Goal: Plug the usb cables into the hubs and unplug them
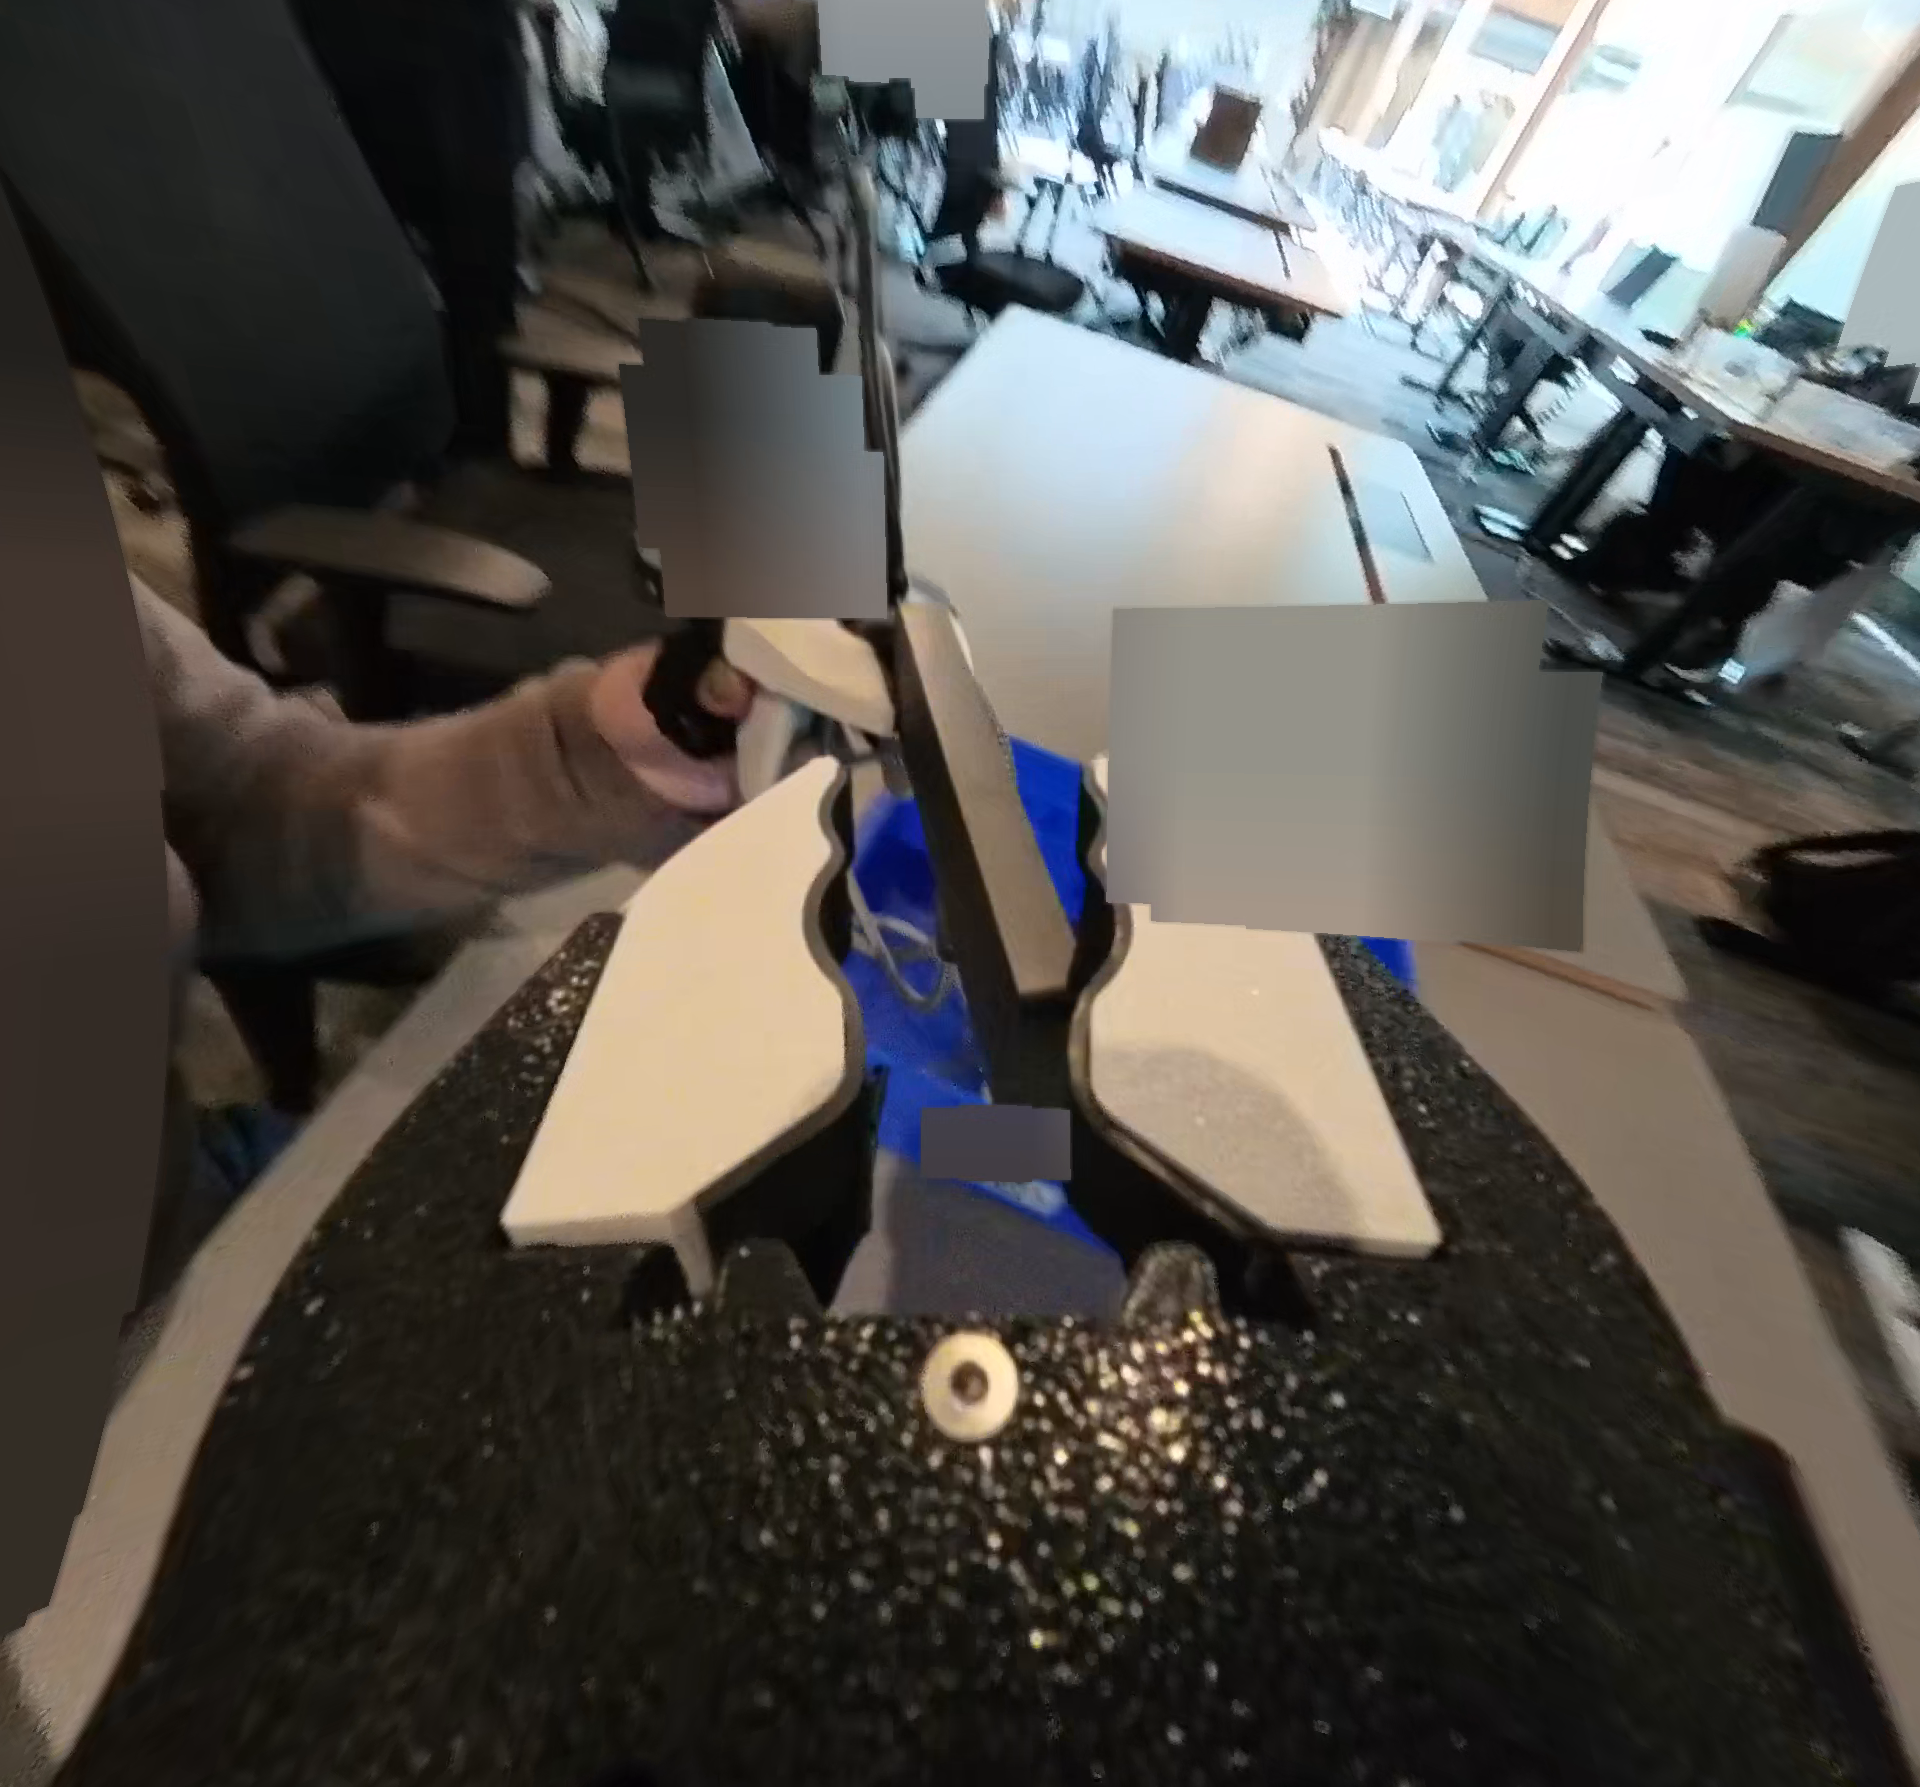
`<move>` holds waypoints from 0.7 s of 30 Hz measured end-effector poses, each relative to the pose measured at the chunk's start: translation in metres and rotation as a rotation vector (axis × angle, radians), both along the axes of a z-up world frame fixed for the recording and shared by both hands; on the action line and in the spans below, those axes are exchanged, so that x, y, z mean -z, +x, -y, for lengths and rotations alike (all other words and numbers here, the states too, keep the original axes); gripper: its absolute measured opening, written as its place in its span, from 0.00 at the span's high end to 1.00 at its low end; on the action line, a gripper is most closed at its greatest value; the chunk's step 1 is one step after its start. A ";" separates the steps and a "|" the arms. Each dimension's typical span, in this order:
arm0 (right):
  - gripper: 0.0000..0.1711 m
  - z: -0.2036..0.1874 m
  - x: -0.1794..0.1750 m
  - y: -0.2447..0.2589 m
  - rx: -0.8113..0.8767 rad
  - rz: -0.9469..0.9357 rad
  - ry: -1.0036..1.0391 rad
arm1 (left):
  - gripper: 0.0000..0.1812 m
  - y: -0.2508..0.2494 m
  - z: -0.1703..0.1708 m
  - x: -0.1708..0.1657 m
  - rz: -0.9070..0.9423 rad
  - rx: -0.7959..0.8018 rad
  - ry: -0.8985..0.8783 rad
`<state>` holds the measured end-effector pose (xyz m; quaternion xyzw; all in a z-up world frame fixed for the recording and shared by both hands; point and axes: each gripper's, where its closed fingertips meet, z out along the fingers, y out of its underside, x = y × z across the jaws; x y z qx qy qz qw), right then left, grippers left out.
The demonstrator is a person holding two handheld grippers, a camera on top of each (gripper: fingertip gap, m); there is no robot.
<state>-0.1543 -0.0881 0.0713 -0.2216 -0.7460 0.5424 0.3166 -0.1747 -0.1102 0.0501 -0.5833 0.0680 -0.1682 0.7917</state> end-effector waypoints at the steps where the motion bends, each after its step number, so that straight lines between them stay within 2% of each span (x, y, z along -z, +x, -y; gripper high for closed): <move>1: 0.77 -0.004 0.001 0.003 0.028 0.009 0.061 | 0.94 0.005 -0.006 -0.002 -0.039 -0.004 -0.025; 4: 0.81 -0.014 -0.001 0.014 0.085 0.038 0.188 | 0.93 0.023 -0.026 -0.005 -0.176 0.001 -0.116; 7: 0.82 -0.029 -0.006 0.024 0.152 0.050 0.320 | 0.93 0.045 -0.038 -0.021 -0.272 0.034 -0.128; 9: 0.86 -0.035 -0.012 0.033 0.171 0.065 0.374 | 0.93 0.054 -0.045 -0.036 -0.338 0.028 -0.132; 10: 0.91 -0.038 -0.016 0.039 0.175 0.073 0.398 | 0.93 0.058 -0.048 -0.044 -0.364 0.028 -0.137; 16: 0.94 -0.055 -0.075 0.076 0.267 -0.005 0.376 | 0.93 0.095 -0.069 -0.111 -0.470 0.088 -0.057; 17: 0.94 -0.061 -0.086 0.083 0.301 -0.035 0.359 | 0.89 0.102 -0.073 -0.122 -0.462 0.098 -0.031; 19: 0.94 -0.081 -0.105 0.098 0.406 -0.110 0.327 | 0.74 0.112 -0.081 -0.140 -0.427 0.115 0.004; 21: 0.94 -0.099 -0.116 0.118 0.474 -0.162 0.228 | 0.67 0.121 -0.089 -0.141 -0.390 0.134 -0.006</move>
